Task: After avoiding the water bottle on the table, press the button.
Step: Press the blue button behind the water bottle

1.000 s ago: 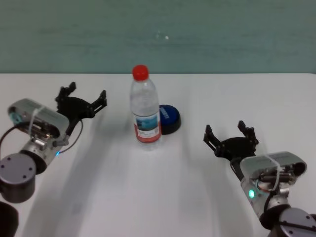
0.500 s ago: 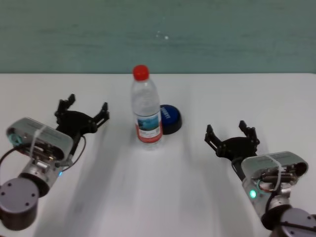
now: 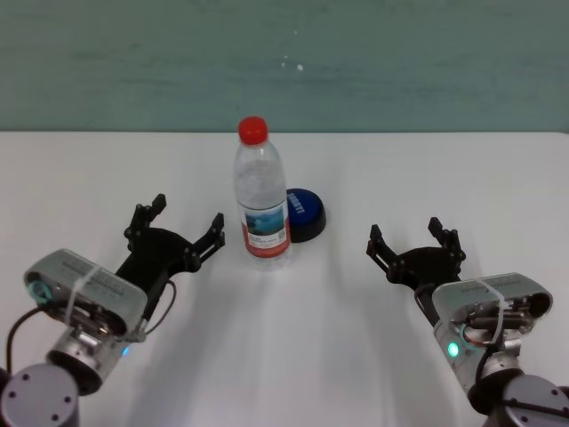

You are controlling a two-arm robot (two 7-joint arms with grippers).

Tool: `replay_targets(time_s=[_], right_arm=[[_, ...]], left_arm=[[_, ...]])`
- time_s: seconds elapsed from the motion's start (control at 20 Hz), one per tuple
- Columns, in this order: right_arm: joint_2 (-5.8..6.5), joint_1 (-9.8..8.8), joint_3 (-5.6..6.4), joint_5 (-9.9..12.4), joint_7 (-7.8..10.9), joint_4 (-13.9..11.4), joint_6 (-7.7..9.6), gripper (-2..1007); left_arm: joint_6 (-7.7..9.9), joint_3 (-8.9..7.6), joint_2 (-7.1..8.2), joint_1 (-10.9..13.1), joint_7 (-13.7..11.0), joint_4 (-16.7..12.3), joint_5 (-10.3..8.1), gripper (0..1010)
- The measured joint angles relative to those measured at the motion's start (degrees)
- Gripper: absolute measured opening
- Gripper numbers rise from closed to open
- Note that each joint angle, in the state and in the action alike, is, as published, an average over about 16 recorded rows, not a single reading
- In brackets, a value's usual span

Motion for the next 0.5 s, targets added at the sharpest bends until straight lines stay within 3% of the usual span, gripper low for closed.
replay_targets(time_s=[0.5], right_arm=[[0.0,0.0,0.0,0.0,0.0,0.0,0.0,1004]], left_arm=[[-2.95,1.38,-0.33,4.5,-1.0,-3.1,0.98,1000]])
